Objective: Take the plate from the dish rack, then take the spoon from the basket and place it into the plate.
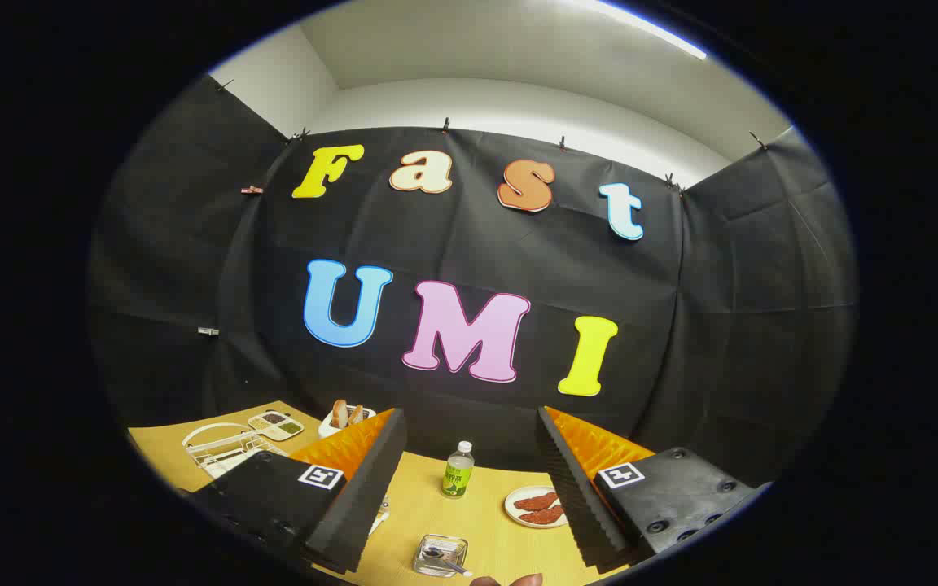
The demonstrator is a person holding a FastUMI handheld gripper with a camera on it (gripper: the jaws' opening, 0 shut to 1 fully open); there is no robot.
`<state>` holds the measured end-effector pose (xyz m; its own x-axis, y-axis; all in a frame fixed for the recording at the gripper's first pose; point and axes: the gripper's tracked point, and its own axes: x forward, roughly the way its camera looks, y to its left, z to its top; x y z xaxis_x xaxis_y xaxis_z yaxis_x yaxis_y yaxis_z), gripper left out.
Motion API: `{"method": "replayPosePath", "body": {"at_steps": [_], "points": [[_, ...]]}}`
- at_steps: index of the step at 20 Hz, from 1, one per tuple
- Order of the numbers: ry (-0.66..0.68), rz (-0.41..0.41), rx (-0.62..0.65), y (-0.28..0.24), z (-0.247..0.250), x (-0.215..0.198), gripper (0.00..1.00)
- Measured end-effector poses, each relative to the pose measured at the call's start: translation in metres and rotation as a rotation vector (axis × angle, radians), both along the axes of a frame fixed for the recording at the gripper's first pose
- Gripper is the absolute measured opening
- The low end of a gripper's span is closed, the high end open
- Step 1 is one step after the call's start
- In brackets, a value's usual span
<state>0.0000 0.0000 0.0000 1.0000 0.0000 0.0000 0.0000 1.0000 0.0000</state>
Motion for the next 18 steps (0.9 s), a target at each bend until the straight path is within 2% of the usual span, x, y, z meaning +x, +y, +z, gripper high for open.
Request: {"method": "replayPosePath", "body": {"at_steps": [18], "points": [[0.089,-0.004,0.040,0.016,-0.024,-0.008,0.97]]}}
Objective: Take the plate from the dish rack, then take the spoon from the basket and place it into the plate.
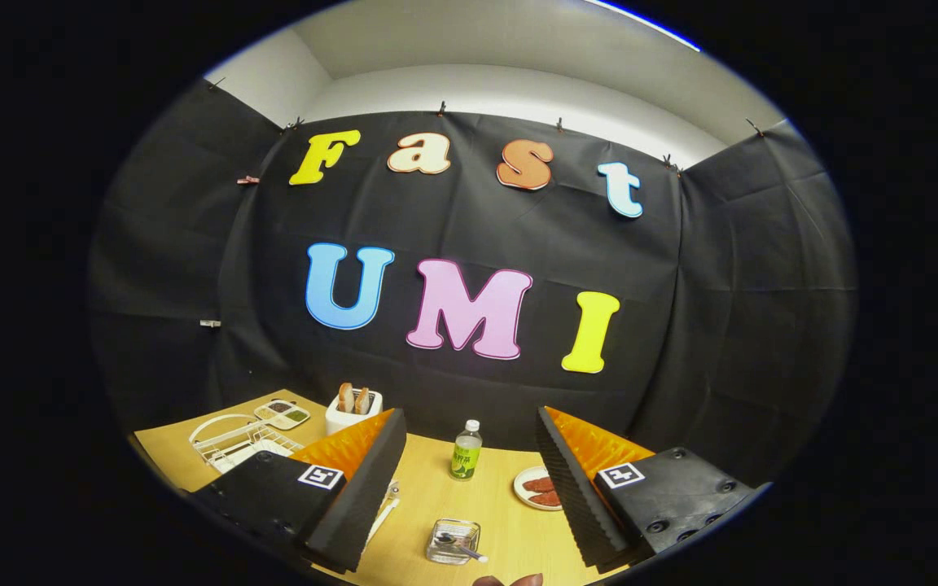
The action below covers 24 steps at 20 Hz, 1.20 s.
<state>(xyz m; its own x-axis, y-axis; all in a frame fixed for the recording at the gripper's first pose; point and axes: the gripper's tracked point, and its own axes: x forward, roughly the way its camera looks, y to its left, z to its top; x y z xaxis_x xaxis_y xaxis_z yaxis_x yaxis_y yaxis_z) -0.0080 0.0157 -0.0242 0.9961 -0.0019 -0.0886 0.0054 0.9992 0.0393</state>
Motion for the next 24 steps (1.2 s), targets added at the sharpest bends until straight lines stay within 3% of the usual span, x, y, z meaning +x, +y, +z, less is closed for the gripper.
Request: {"method": "replayPosePath", "body": {"at_steps": [6,15,24], "points": [[0.124,0.080,0.114,0.052,-0.021,0.014,0.97],[0.523,0.115,0.197,0.145,-0.128,0.051,0.98],[0.796,0.062,0.237,0.191,-0.226,0.085,0.97]]}}
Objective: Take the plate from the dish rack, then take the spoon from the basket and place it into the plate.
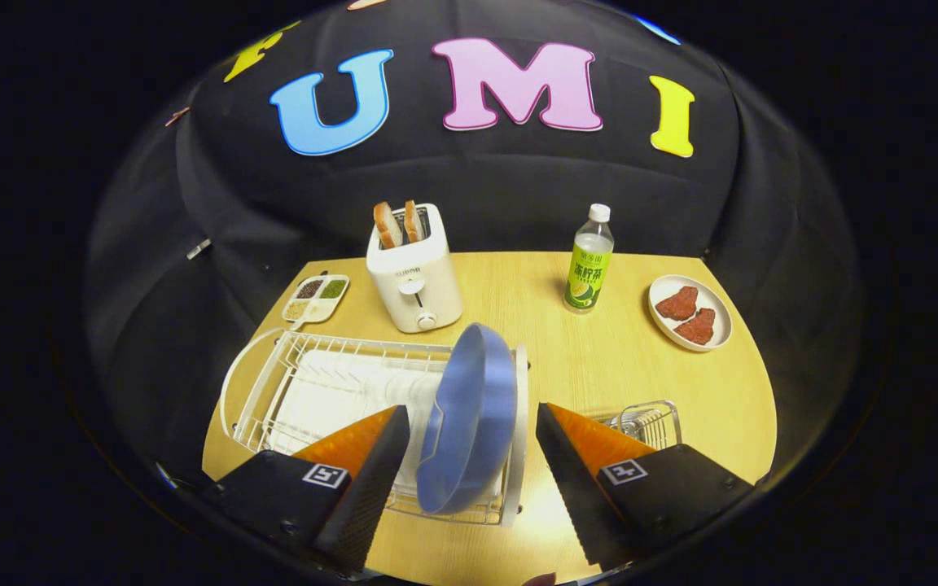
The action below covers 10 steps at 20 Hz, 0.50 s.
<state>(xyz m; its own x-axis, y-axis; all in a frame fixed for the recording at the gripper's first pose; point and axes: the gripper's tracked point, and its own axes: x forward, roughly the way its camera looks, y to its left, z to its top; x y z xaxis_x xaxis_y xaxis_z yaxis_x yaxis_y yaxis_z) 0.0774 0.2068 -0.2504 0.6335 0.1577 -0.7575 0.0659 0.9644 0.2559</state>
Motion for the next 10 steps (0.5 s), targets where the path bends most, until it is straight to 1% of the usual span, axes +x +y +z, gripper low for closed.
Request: {"method": "replayPosePath", "body": {"at_steps": [2,4,5,7,8,10], "points": [[0.037,-0.008,-0.006,0.007,-0.017,0.005,0.96],[0.079,-0.016,-0.006,0.015,-0.034,0.007,0.87],[0.098,-0.015,-0.016,0.017,-0.041,0.008,0.78],[0.136,-0.018,-0.043,0.016,-0.056,0.009,0.68],[0.159,-0.021,-0.055,0.017,-0.063,0.009,0.60],[0.190,-0.052,-0.073,0.012,-0.067,0.009,0.44]]}}
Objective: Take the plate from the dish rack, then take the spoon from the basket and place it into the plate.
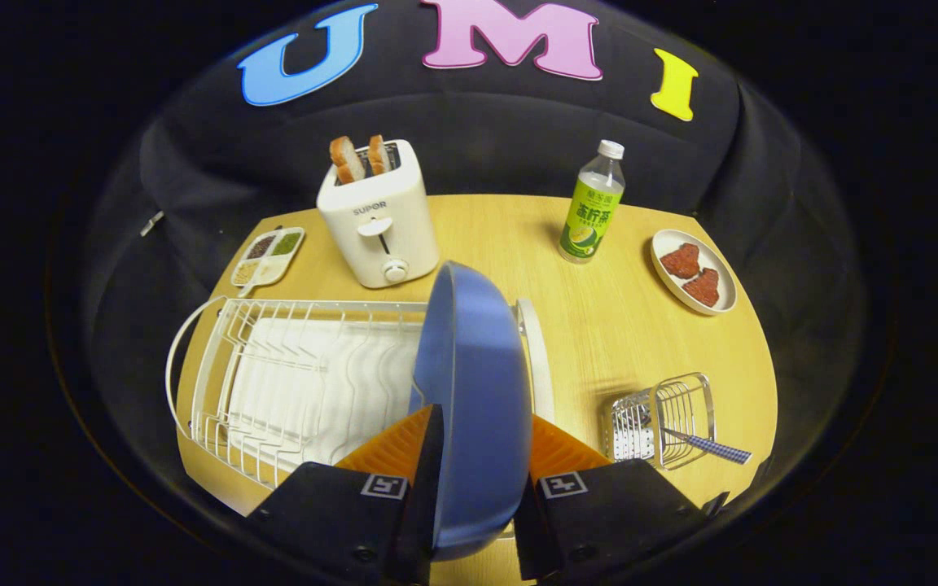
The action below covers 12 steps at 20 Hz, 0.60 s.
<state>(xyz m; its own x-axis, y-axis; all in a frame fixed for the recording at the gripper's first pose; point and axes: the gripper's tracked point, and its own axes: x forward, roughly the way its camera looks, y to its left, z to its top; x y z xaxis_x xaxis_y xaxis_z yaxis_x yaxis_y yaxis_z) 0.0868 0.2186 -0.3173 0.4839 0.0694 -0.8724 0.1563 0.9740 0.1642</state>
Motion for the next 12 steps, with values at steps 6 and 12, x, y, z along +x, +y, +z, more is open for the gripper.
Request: {"method": "replayPosePath", "body": {"at_steps": [6,12], "points": [[-0.007,-0.064,-0.051,-0.017,0.018,0.009,0.34],[-0.070,-0.073,-0.161,-0.040,0.046,0.016,0.34]]}}
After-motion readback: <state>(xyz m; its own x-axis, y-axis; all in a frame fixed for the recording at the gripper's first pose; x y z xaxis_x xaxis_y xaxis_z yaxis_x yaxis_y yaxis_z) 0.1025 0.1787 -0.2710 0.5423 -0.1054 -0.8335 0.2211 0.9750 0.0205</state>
